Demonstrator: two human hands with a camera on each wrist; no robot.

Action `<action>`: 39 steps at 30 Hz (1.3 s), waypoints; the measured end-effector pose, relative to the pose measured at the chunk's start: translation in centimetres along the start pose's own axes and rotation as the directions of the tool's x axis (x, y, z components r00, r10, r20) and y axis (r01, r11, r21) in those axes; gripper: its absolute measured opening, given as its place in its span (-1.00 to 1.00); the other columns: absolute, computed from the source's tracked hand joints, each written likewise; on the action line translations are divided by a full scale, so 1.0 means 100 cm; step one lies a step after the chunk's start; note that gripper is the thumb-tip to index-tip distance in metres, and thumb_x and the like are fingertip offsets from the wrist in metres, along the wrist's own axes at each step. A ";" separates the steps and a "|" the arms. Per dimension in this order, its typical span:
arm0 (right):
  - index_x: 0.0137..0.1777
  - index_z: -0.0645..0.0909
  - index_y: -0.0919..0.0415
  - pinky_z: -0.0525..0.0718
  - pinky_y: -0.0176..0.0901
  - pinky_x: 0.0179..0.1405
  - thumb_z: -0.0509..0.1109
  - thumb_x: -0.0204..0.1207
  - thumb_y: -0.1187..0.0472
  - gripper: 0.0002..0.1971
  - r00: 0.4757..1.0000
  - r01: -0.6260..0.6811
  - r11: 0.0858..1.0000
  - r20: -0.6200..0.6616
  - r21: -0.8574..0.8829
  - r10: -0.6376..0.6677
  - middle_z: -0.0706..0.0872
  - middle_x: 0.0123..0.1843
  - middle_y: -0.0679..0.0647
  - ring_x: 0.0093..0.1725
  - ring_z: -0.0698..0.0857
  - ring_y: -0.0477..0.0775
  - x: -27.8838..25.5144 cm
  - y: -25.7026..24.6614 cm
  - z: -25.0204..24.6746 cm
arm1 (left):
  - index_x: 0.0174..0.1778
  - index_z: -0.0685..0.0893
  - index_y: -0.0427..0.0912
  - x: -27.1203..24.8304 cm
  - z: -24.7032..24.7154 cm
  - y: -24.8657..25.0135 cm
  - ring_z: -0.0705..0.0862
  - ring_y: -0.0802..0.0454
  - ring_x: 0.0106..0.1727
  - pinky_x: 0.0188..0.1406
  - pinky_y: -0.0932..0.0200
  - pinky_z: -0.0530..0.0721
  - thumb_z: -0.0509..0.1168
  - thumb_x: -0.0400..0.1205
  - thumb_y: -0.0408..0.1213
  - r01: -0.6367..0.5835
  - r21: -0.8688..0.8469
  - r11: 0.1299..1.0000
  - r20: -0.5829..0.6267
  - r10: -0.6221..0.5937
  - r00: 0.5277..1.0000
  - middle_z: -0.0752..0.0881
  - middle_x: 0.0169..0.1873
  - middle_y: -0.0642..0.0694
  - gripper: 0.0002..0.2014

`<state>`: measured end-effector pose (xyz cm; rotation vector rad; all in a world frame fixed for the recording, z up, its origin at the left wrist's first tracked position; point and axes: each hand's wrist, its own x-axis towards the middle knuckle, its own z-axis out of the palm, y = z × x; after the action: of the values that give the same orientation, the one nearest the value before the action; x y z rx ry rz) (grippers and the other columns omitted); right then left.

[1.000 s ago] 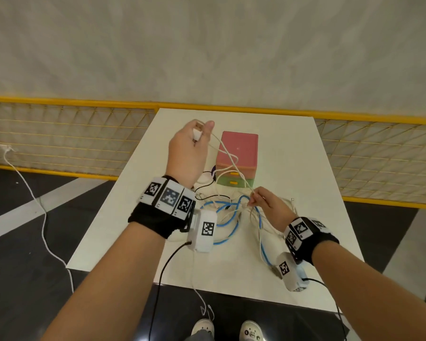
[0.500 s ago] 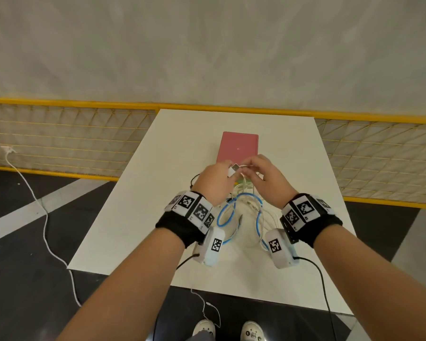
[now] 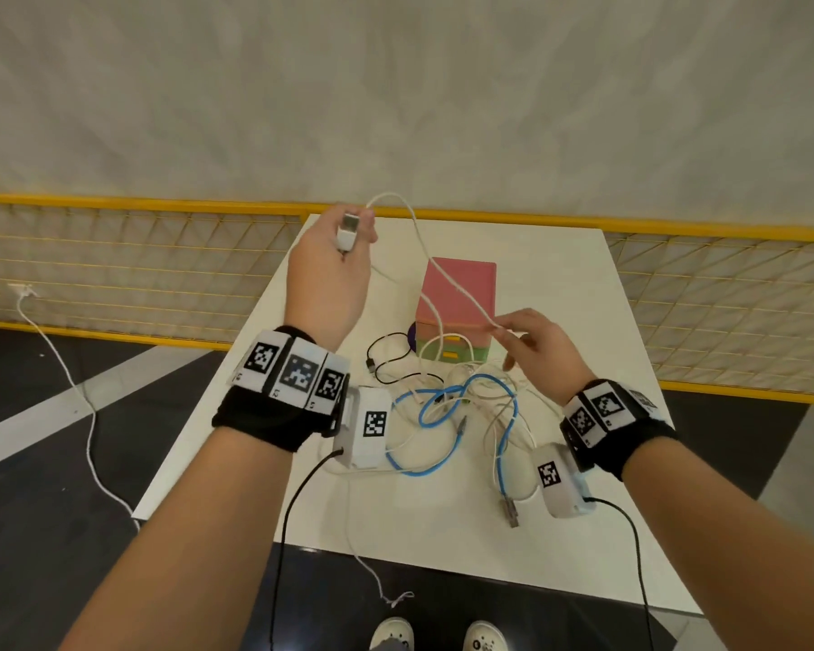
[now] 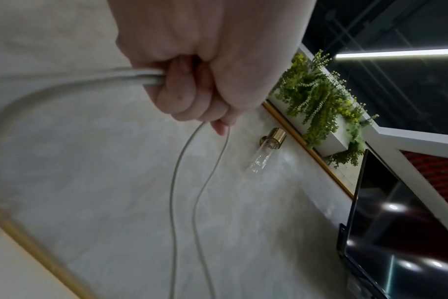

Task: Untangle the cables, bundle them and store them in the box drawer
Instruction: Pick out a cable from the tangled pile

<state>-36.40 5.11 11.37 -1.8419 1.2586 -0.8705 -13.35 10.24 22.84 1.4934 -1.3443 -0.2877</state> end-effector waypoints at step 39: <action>0.01 0.44 0.43 0.65 -0.15 0.06 -0.02 0.73 0.29 -0.74 0.813 0.111 0.972 0.544 0.205 -0.208 0.57 -0.19 0.16 -0.15 0.65 -0.01 -0.071 -0.094 0.048 | 0.32 0.37 0.06 -0.050 -0.005 0.036 0.21 0.09 -0.53 -0.51 0.16 0.26 0.00 0.81 -0.32 0.198 -0.590 0.783 0.455 0.121 0.882 0.36 -0.42 -0.06 -0.76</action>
<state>-30.20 15.12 16.06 -1.8941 0.6447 -0.4343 -16.72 15.31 23.69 0.8991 -1.3934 -1.0830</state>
